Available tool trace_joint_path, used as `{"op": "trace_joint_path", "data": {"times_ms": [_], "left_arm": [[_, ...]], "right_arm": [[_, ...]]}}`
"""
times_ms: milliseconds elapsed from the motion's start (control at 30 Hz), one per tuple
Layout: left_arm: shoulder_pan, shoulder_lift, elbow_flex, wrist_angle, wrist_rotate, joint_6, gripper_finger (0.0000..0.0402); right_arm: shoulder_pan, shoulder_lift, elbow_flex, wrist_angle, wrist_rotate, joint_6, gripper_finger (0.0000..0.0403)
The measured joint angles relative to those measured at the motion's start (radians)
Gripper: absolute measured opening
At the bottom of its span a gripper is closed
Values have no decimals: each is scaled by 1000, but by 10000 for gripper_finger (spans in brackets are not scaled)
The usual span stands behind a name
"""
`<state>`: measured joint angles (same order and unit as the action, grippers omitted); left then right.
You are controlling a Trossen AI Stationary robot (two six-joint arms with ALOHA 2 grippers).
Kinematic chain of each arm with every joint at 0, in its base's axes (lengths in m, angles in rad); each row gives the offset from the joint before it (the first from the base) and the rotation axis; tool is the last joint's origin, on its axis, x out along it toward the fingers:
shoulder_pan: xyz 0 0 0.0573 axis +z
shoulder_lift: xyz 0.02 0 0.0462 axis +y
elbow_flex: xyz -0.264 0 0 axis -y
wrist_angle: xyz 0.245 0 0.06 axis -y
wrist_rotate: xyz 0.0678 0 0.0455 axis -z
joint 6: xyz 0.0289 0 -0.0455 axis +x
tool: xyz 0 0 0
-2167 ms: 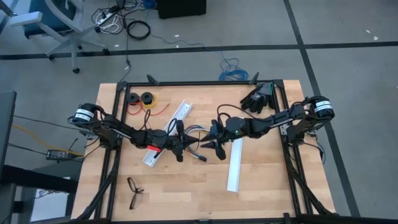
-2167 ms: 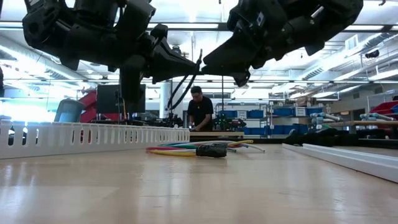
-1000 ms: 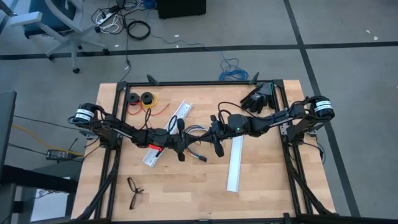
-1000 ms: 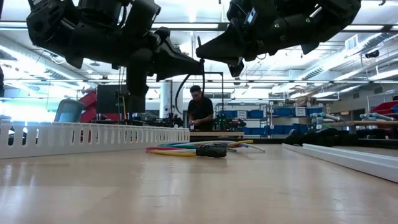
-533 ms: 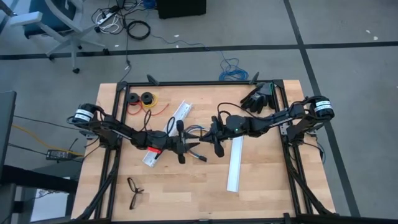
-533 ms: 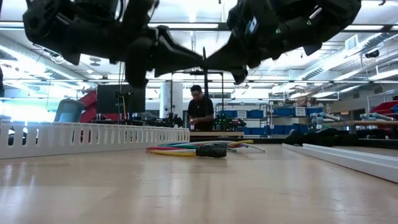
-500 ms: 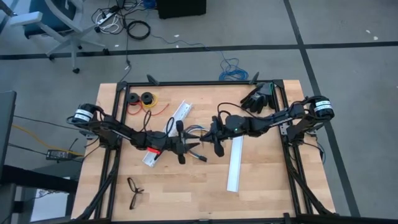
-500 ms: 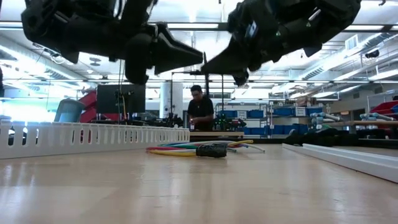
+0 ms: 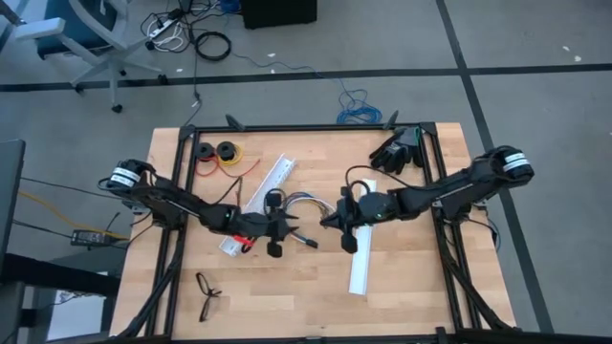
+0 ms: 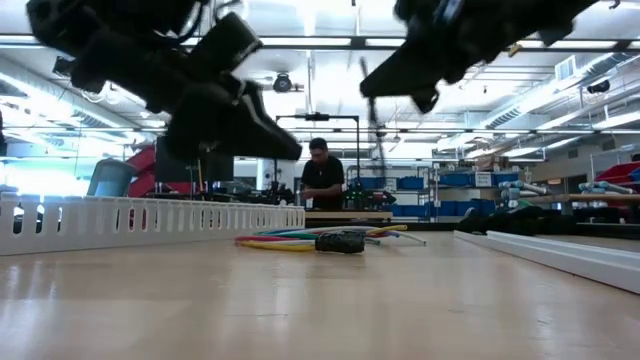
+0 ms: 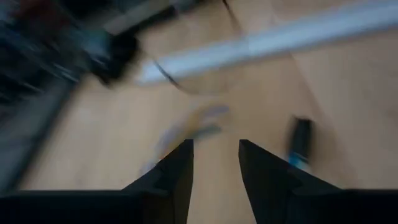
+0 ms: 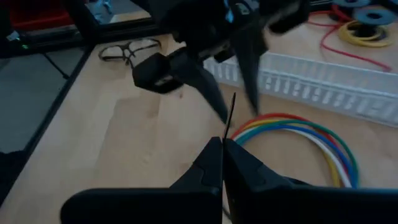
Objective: Ziptie cables
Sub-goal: Wrap the cable wires together using the black zip tie
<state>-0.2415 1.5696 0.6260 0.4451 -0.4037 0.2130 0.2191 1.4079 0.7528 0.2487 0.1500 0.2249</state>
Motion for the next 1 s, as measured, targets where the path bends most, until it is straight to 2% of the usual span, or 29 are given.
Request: {"op": "trace_joint_path", "data": {"times_ms": [100, 167, 367, 567, 833, 1000], "left_arm": [[28, -10, 71, -186, 135, -37, 132], [39, -11, 111, -275, 187, -22, 132], [41, -11, 134, -301, 211, -2, 132], [32, 17, 133, -306, 216, -11, 132], [31, 106, 133, -310, 241, 47, 132], [32, 160, 142, -310, 241, 45, 132]], "right_arm": [[62, -42, 1, -50, 81, 37, 0], [108, -59, 1, -58, 127, 59, 0], [235, -33, 1, -72, 284, 135, 0], [286, 14, 1, -27, 322, 200, 0], [331, 14, 1, 86, 335, 170, 0], [349, 14, 1, 92, 334, 175, 0]]}}
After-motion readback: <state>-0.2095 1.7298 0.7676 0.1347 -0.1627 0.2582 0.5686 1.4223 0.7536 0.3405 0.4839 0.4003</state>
